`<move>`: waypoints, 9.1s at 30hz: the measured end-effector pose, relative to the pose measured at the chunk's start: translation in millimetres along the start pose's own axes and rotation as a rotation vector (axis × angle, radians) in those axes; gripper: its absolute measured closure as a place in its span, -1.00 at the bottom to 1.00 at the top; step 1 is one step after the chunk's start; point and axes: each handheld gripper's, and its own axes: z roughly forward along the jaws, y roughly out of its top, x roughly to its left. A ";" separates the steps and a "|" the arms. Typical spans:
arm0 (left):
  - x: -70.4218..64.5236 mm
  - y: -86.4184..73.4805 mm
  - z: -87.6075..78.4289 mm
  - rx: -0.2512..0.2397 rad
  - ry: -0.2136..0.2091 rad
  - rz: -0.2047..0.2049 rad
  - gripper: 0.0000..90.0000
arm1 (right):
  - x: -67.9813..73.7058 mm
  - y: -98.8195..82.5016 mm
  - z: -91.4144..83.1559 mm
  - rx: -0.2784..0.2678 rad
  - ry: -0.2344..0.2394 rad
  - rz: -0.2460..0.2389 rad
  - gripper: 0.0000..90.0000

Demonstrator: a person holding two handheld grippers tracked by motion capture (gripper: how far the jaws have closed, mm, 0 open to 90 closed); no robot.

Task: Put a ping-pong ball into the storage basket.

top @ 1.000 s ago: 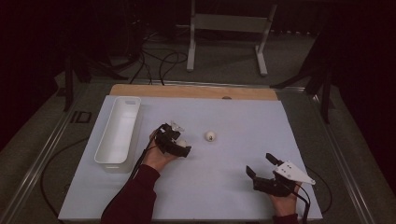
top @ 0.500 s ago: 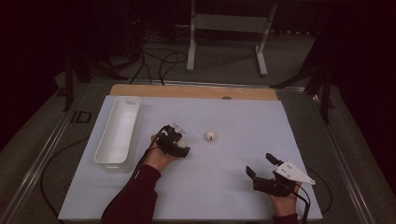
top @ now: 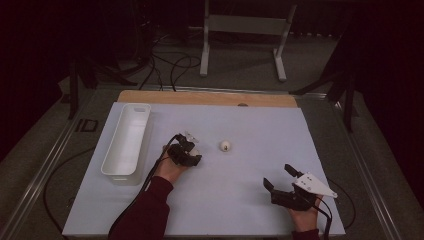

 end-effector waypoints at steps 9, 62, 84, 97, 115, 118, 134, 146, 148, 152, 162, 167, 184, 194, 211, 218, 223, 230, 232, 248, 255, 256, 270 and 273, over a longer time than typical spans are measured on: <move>-0.9 1.2 -9.3 -0.023 0.005 -0.020 0.14 | 0.0 0.0 0.1 0.001 0.001 0.000 -0.81; -8.1 5.2 -71.8 -0.110 -0.007 -0.030 0.14 | 0.2 -0.5 0.8 0.009 0.000 -0.004 -0.81; -0.9 0.0 -91.6 -0.131 -0.004 -0.031 0.14 | 0.2 -0.7 1.2 0.010 0.000 -0.002 -0.81; 3.7 -5.1 -100.3 -0.138 0.003 -0.028 0.14 | 0.2 -0.8 1.3 0.010 0.000 -0.002 -0.81; 11.0 -12.5 -107.8 -0.140 0.020 -0.029 0.14 | 0.1 -0.8 1.0 0.009 -0.001 -0.001 -0.81; 13.1 -14.9 -109.1 -0.139 0.024 -0.030 0.14 | 0.2 -0.8 1.1 0.008 0.000 -0.002 -0.81; 21.3 -18.2 -113.4 -0.149 0.018 -0.037 0.14 | 0.1 -0.5 0.8 0.006 0.002 0.000 -0.80; 25.3 -19.6 -111.9 -0.148 0.020 -0.038 0.14 | -0.8 -0.1 1.6 0.005 0.006 -0.004 -0.81; 26.1 -20.1 -112.4 -0.149 0.022 -0.036 0.14 | -1.2 0.0 1.7 0.006 0.007 -0.007 -0.81; 28.8 -21.8 -113.0 -0.149 0.026 -0.043 0.14 | -1.3 0.1 1.8 0.008 0.009 -0.008 -0.81; 33.8 -25.1 -117.6 -0.156 0.044 -0.039 0.14 | -2.1 0.1 1.9 0.009 0.010 -0.011 -0.81; 35.7 -26.1 -119.9 -0.162 0.046 -0.042 0.14 | -2.4 0.2 1.9 0.008 0.008 -0.012 -0.81; 42.9 -29.8 -128.5 -0.180 0.069 -0.059 0.14 | -3.1 0.2 1.7 0.008 0.005 -0.014 -0.81; 49.0 -32.8 -135.9 -0.197 0.081 -0.077 0.14 | -3.7 0.3 0.8 0.008 0.005 -0.016 -0.81; 61.1 -39.7 -145.5 -0.210 0.106 -0.107 0.14 | -3.7 0.4 0.8 0.008 0.004 -0.017 -0.81; 66.2 -42.8 -150.9 -0.218 0.113 -0.123 0.14 | -3.8 0.4 0.6 0.008 0.004 -0.017 -0.81; 69.8 -45.2 -153.9 -0.223 0.118 -0.133 0.14 | -3.8 0.4 0.6 0.009 0.004 -0.017 -0.81; 73.7 -47.7 -157.2 -0.228 0.122 -0.144 0.14 | -3.8 0.4 0.6 0.009 0.003 -0.017 -0.81; 75.6 -49.0 -158.1 -0.230 0.125 -0.148 0.14 | -3.8 0.4 0.6 0.009 0.004 -0.017 -0.81; 83.7 -54.9 -164.4 -0.238 0.137 -0.171 0.14 | -3.9 0.3 1.0 0.009 0.004 -0.016 -0.81; 87.3 -57.5 -167.5 -0.243 0.142 -0.182 0.14 | -3.9 0.3 1.1 0.008 0.004 -0.015 -0.81; 87.9 -58.0 -168.2 -0.243 0.144 -0.182 0.14 | -3.9 0.3 1.1 0.008 0.004 -0.016 -0.81; 93.6 -62.6 -173.1 -0.247 0.157 -0.198 0.14 | -4.1 0.4 1.1 0.008 0.004 -0.014 -0.80; 94.9 -63.6 -174.1 -0.246 0.161 -0.200 0.14 | -4.1 0.3 1.1 0.008 0.004 -0.015 -0.81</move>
